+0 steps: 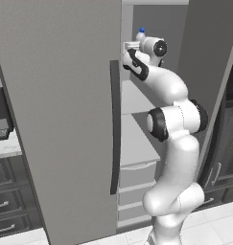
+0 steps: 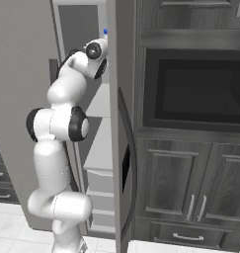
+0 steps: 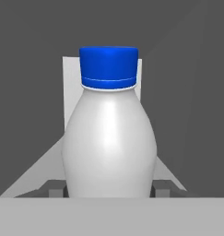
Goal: Take the bottled waters from the counter and place them in the freezer to freeze. Close the freezer door after placing the bottles.
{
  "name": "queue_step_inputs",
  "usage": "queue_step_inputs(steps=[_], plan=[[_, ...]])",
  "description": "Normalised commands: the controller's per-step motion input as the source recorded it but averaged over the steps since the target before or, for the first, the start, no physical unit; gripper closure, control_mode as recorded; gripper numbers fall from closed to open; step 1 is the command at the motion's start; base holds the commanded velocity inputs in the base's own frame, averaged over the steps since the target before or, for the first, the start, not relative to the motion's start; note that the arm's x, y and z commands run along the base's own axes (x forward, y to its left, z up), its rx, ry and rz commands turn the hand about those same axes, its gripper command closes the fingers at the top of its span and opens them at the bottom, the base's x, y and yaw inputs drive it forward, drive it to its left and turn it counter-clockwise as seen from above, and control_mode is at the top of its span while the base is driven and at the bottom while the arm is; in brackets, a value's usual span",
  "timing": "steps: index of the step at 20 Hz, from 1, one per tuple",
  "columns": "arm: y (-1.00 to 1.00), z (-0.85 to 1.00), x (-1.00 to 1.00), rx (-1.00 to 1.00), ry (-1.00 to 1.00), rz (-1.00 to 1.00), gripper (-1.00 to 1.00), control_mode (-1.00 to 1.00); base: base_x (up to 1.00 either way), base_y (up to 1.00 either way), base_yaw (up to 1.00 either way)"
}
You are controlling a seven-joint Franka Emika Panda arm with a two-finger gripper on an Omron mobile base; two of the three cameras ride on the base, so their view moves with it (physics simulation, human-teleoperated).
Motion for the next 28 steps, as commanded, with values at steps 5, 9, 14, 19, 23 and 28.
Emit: queue_step_inputs(steps=[5,9,14,19,23,28], plan=[[0.00,-0.14,0.49,0.00,0.00,0.00,1.00,-1.00,0.00,0.00,0.00],[0.00,-0.17,0.47,0.00,0.00,0.00,1.00,-1.00,0.00,0.00,0.00],[0.00,-0.22,0.46,0.00,0.00,0.00,1.00,-1.00,0.00,0.00,0.00],[0.00,-0.26,0.39,0.00,0.00,0.00,1.00,-1.00,0.00,0.00,0.00],[0.00,-0.28,0.14,0.00,0.00,0.00,1.00,-1.00,0.00,0.00,0.00],[0.00,-0.26,0.00,0.00,-0.01,0.00,1.00,-1.00,0.00,0.00,0.00]])
